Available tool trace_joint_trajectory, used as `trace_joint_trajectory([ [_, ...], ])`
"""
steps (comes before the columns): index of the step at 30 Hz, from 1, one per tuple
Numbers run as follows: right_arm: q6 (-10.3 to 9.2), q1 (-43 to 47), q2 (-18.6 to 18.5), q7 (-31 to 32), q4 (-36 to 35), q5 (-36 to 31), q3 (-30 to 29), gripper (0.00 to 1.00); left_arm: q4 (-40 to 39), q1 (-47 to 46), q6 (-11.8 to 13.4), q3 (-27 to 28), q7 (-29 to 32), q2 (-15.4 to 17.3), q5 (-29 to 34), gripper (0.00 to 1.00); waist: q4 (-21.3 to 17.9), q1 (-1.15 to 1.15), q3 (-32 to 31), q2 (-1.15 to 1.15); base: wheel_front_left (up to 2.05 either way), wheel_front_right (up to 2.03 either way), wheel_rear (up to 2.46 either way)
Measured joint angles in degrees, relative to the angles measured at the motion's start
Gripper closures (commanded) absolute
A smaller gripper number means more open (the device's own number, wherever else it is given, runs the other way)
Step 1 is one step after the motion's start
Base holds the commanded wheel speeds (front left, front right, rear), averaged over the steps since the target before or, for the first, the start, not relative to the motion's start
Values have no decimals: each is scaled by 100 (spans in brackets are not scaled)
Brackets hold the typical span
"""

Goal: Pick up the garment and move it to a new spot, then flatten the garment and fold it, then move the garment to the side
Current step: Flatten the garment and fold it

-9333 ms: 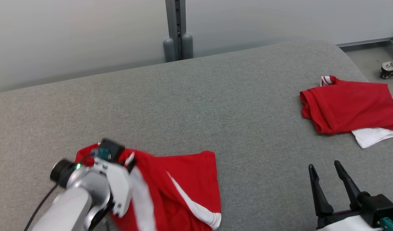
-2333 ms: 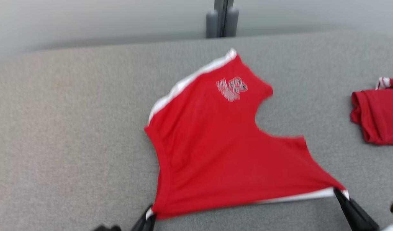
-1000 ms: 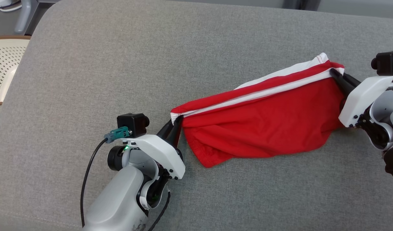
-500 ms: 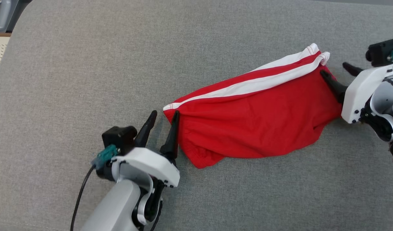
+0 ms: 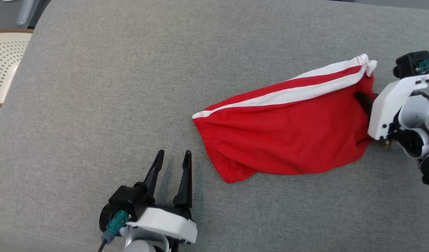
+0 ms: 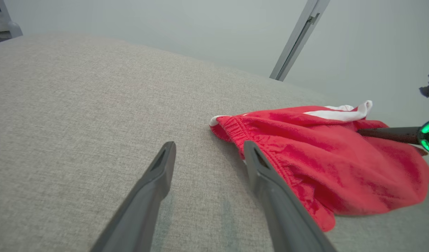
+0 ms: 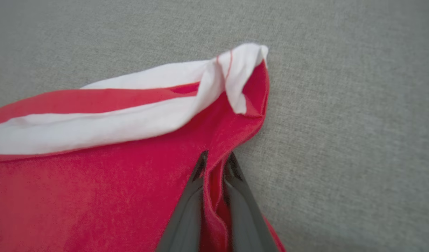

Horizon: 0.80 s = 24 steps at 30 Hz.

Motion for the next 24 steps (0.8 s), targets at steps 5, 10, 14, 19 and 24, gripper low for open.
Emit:
trace_joint_trajectory([
  [5,3,437,138,-269,-152,480,-359,100,-159,391,-268,472,-4,-82,577,0,-242,0,-183,0,0,0,0],
  [10,3,977,41,-316,-546,790,-558,100,-156,786,-568,922,-4,-109,970,0,-657,0,-470,0,0,0,0],
  [14,3,1265,-115,-282,-579,956,-840,100,-137,1040,-791,1185,-5,-114,1291,0,-997,0,-738,0,0,0,0],
  [19,2,1363,-472,-379,-181,979,-1406,100,-91,1245,-1023,1396,-5,-164,1502,0,-1201,0,-1052,0,0,0,0],
  [24,-1,1381,-487,-347,-597,869,-1684,100,-73,1423,-1080,1530,-4,-247,1558,0,-1129,0,-1181,0,0,0,0],
])
